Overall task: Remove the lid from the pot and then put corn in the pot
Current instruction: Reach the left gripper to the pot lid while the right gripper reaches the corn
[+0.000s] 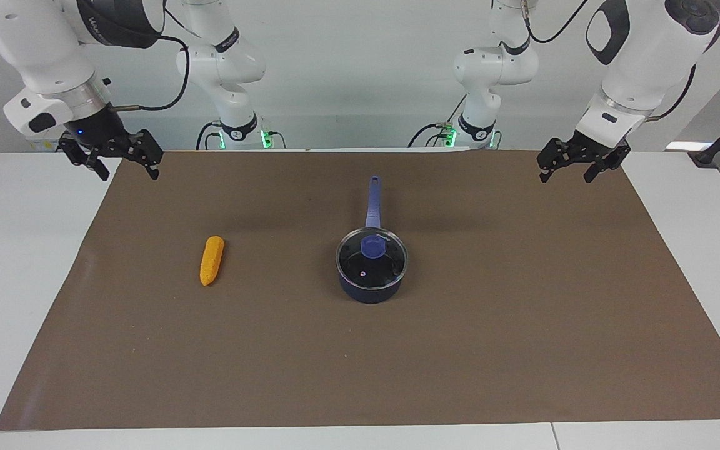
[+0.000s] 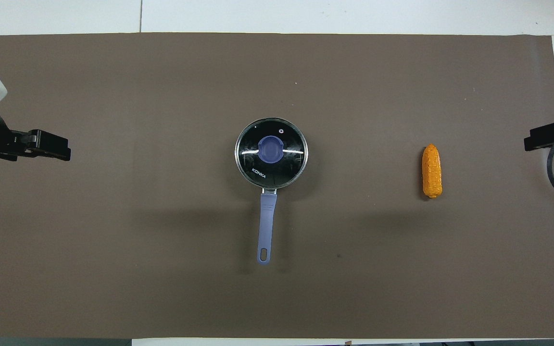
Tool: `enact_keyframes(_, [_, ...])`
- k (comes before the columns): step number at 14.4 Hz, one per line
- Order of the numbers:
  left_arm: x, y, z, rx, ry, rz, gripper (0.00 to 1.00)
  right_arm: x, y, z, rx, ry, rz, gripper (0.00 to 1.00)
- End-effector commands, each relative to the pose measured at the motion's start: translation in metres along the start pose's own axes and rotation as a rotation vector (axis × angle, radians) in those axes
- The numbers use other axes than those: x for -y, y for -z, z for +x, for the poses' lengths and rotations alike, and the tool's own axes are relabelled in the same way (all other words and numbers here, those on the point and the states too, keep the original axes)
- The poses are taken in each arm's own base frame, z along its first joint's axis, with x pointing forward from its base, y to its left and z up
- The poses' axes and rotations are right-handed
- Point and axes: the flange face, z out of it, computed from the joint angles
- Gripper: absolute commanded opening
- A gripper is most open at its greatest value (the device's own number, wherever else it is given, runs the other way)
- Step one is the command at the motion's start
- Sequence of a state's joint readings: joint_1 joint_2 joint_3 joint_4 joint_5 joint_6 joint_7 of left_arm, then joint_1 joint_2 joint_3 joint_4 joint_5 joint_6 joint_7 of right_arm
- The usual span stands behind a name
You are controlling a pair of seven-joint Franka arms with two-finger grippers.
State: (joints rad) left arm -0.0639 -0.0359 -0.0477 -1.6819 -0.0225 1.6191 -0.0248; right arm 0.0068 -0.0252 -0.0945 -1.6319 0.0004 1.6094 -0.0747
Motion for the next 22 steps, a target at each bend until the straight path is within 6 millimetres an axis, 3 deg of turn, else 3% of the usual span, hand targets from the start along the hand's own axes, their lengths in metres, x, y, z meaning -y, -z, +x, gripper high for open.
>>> enact_keyframes(1, [-0.004, 0.001, -0.006, 0.000, 0.000, -0.013, 1.00, 0.000, 0.002, -0.004, -0.009, 0.022, 0.012, 1.00])
enact_keyframes(10, [-0.012, 0.004, 0.001, -0.060, -0.001, -0.064, 1.00, 0.004, 0.003, -0.005, -0.013, 0.006, 0.020, 1.00])
enact_keyframes(13, [-0.059, -0.001, 0.008, -0.070, -0.070, -0.065, 1.00, 0.011, -0.001, -0.005, -0.018, 0.045, 0.030, 1.00])
enact_keyframes(15, [-0.097, -0.012, 0.014, -0.055, -0.094, -0.065, 1.00, 0.037, -0.024, -0.002, -0.126, 0.080, 0.035, 1.00])
enact_keyframes(17, [-0.148, -0.026, 0.025, -0.034, -0.127, -0.069, 1.00, 0.039, -0.062, -0.002, -0.176, 0.067, 0.034, 1.00])
enact_keyframes(18, [-0.174, -0.038, 0.035, -0.019, -0.115, -0.063, 1.00, 0.050, -0.079, 0.002, -0.168, 0.072, 0.035, 1.00])
enact_keyframes(22, [-0.277, -0.086, 0.050, 0.010, -0.142, -0.027, 1.00, 0.058, -0.186, 0.023, -0.136, 0.062, 0.023, 1.00])
